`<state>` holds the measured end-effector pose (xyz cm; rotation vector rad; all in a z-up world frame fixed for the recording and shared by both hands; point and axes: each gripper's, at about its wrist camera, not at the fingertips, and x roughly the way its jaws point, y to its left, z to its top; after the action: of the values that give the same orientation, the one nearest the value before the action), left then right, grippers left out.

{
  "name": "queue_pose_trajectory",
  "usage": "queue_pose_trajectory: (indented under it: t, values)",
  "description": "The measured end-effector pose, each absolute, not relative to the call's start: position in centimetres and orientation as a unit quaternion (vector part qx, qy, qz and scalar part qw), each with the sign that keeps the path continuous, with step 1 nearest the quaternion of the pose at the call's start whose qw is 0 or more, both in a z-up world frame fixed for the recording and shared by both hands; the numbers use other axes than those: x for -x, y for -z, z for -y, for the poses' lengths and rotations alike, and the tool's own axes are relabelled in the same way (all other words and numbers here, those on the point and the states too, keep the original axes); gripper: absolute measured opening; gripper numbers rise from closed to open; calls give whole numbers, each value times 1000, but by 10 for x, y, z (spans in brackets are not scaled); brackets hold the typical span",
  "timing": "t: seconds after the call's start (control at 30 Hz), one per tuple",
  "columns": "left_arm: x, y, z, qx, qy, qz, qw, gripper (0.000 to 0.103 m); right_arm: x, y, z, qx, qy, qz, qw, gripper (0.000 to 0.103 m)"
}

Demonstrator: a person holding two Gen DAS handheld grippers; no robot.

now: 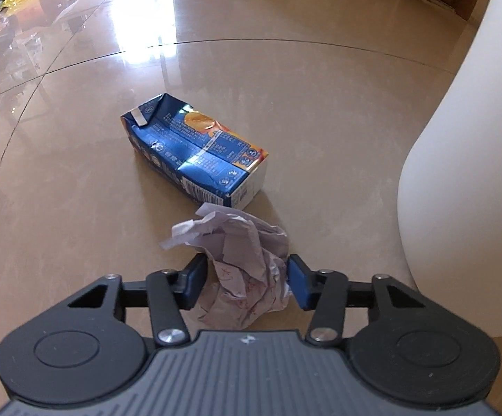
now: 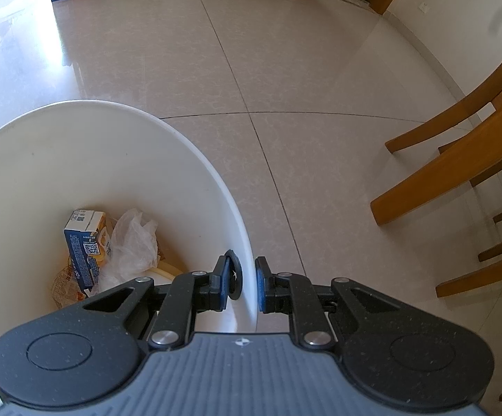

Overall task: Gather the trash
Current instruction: 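Lower the left gripper to the crumpled paper and grasp it, then carry the crumpled paper over the wastebasket and open the left gripper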

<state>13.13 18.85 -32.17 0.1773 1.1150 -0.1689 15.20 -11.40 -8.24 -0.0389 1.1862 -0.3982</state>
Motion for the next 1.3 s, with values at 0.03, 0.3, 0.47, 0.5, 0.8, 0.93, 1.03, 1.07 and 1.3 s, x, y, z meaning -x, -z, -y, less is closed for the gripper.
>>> queue_pose_trajectory:
  t: [0.03,0.3,0.47,0.5,0.8,0.93,1.03,1.07,1.3]
  values:
    - [-130,320,-190,-80,81,-528,841,47,-152,82,114,19,186,-555,810,18]
    - [-122,310,-202,-81,100,-550,825,42,-152,83,114,17,186,-555,811,18]
    - [-115,288,-209,-127,140,-556,810,41,-153,82,114,16,187,-556,810,18]
    - [-113,282,-211,-138,147,-556,806,41,-153,82,114,16,187,-556,810,18]
    - [-114,183,-199,-202,242,-562,764,41,-153,83,114,18,187,-555,810,19]
    - [-111,119,-169,-214,299,-531,763,41,-152,83,113,21,187,-555,810,19]
    - [-108,79,-145,-214,341,-512,759,41,-152,83,112,21,187,-555,810,19]
    - [-108,68,-136,-214,353,-508,756,41,-152,83,113,20,187,-555,810,19]
    - [-104,18,-81,-204,420,-444,765,44,-152,83,114,19,187,-555,810,19]
